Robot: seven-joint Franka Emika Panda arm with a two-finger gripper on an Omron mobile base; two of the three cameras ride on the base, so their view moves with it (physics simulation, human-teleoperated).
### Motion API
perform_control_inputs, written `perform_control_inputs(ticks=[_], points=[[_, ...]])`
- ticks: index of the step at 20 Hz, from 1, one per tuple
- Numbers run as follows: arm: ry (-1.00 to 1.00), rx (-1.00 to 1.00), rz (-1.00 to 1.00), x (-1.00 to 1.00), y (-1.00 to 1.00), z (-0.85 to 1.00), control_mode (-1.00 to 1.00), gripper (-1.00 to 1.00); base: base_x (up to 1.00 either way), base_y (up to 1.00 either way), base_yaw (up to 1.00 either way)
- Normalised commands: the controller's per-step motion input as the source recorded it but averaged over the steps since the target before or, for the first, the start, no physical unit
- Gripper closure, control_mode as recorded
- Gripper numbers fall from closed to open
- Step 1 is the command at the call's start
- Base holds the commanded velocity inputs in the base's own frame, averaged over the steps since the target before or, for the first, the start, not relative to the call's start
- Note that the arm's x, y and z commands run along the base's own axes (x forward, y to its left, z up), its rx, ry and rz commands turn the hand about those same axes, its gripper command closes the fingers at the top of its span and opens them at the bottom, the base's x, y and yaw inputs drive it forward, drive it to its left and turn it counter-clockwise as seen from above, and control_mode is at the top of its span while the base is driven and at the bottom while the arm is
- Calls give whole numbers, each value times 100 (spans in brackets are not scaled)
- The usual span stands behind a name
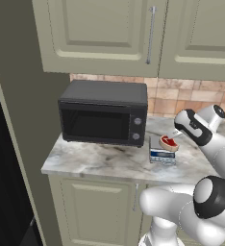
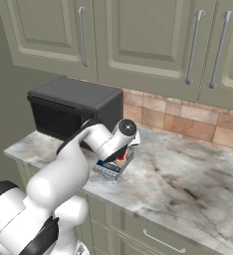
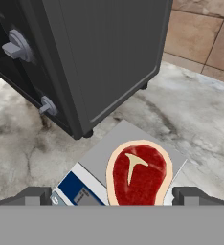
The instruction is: Take the steak from the fridge and place it on the digital scale on the counter by the fridge. Wait a few seconds for a reading, then move it to the plate on the dining counter.
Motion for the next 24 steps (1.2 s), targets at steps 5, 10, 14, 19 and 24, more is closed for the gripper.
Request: perform_control_inputs(ticks=[5,10,14,19,24], points=[[0,0,0,0,0,0,-100,-100,0,0,0],[0,0,0,0,0,0,-100,-100,0,0,0],[0,0,0,0,0,0,-100,-100,0,0,0],[0,0,0,0,0,0,-100,-100,0,0,0],[0,0,0,0,0,0,-100,-100,0,0,0]])
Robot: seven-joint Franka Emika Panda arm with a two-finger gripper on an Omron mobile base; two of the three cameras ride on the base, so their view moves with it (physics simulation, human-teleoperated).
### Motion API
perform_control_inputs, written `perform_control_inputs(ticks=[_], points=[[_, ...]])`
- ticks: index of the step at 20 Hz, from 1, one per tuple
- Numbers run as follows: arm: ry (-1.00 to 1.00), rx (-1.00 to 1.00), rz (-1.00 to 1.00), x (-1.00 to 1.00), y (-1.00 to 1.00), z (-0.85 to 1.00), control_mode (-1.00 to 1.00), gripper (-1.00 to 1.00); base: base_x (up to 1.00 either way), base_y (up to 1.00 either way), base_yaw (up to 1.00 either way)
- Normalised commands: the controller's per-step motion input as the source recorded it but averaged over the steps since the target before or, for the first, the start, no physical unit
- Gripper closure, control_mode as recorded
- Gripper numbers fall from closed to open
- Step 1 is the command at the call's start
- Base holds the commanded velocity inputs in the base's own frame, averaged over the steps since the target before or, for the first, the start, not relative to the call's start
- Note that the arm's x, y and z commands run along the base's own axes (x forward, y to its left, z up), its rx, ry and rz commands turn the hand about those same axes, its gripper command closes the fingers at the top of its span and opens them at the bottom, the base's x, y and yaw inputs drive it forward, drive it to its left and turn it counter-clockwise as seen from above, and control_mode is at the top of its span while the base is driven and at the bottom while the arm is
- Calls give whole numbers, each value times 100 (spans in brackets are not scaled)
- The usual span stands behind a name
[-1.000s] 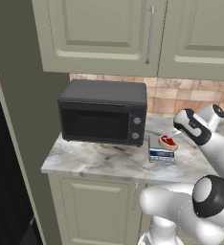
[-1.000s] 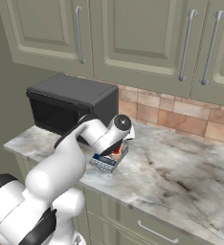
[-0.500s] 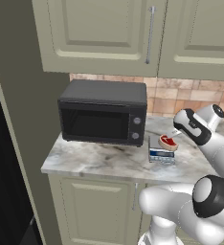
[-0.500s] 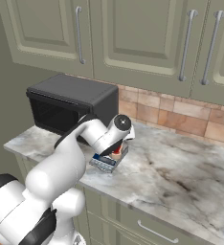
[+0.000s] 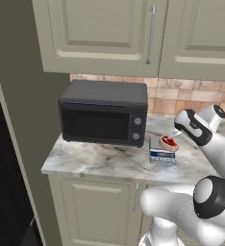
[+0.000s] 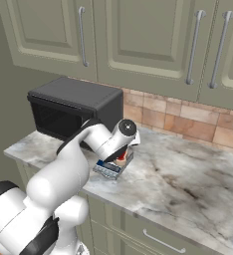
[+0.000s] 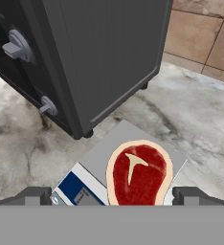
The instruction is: Take the steak from the fridge and place it on the digital scale on the counter by the fridge. Wait a few seconds for a reading, then move it to the plate on the dining counter.
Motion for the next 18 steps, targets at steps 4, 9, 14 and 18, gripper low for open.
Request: perform_control_inputs(ticks=[4,9,14,18], points=[[0,0,0,0,0,0,-100,-100,0,0,0],[0,0,0,0,0,0,-100,-100,0,0,0],[0,0,0,0,0,0,-100,-100,0,0,0],[0,-1,0,0,0,-4,-100,-100,0,0,0]])
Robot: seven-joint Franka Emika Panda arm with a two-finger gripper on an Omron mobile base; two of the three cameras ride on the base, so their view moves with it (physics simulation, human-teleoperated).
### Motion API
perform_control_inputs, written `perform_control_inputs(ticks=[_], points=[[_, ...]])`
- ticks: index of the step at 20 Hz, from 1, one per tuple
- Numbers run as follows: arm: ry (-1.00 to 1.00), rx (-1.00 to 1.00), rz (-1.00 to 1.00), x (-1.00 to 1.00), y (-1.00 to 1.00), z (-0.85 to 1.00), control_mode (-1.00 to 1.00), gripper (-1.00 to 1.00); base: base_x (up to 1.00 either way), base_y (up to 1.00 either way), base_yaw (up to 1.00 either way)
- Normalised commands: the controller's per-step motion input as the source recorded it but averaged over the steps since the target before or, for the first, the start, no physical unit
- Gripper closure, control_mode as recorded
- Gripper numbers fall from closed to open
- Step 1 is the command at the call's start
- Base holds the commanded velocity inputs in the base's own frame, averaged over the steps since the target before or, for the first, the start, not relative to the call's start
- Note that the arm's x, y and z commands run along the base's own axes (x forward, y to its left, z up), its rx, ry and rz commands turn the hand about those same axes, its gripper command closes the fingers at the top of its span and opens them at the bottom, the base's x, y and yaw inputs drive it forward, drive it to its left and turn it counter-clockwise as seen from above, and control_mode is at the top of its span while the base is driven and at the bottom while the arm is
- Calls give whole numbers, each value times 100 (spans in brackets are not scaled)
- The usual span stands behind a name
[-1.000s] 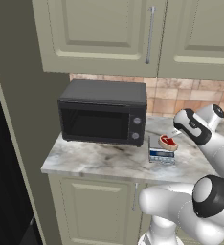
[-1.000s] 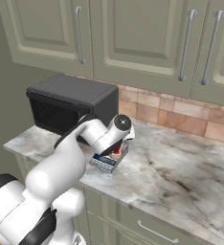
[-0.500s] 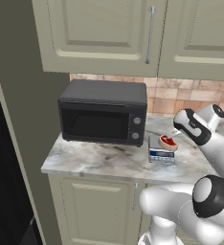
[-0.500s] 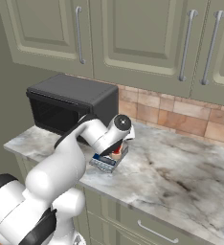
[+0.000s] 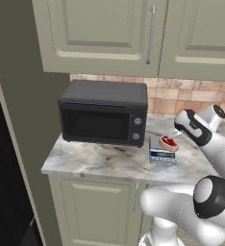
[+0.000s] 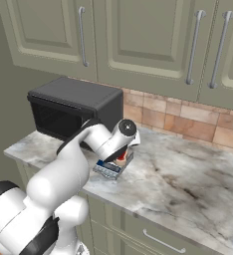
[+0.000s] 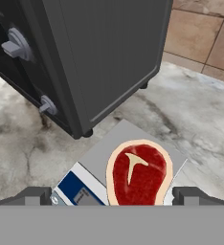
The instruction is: Take the steak from the fridge and place it on the digital scale on the counter by the fridge. Wait a few seconds for a reading, then move it to the plate on the dining counter.
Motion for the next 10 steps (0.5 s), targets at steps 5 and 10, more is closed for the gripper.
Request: perform_control_inputs(ticks=[5,10], points=[[7,-6,0,6,3,-18,-100,-100,0,0,0],[12,-10,0,18,6,-22,-100,-100,0,0,0]])
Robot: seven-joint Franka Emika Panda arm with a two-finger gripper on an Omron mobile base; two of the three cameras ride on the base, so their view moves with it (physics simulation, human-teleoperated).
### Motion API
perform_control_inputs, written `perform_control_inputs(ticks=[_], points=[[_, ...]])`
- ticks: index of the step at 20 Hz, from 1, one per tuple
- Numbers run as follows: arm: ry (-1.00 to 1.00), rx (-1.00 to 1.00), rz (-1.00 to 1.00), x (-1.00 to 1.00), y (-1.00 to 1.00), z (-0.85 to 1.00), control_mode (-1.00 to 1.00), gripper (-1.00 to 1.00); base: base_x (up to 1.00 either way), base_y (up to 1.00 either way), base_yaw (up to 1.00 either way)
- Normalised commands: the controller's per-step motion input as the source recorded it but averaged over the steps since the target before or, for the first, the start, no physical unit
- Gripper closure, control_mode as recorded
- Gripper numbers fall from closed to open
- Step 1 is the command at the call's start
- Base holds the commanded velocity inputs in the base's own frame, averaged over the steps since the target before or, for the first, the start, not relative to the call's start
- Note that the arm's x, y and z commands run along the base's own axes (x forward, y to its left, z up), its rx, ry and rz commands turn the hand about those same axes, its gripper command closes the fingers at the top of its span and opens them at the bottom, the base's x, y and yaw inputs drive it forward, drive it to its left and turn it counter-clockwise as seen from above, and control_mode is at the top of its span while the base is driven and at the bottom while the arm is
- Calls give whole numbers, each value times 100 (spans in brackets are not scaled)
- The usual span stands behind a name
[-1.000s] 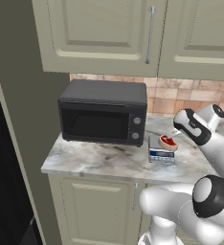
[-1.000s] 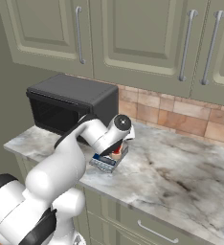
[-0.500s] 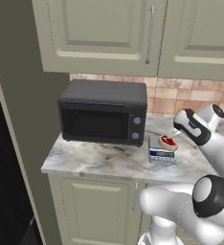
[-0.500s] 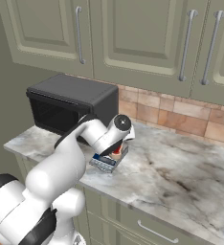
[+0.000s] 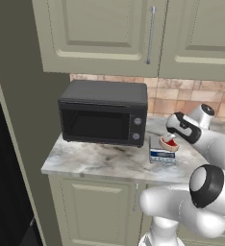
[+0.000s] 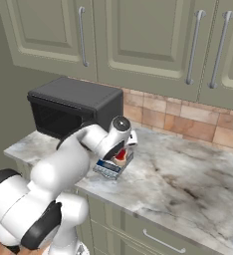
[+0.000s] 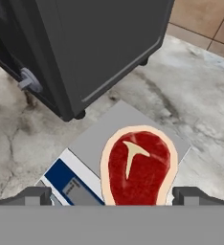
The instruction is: Take the steak from the fridge and place it on the digital scale on the counter by the fridge. Wait a few seconds for a reading, then move it to the plate on the dining counter.
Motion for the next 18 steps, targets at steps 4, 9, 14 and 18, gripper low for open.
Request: perform_control_inputs(ticks=[4,9,14,18], points=[[11,-9,0,15,5,-28,-100,-100,0,0,0],[0,-4,0,1,0,-26,-100,-100,0,0,0],[-9,0,0,0,0,-24,-100,-100,0,0,0],[-7,0,0,0,0,-13,-100,-100,0,0,0]])
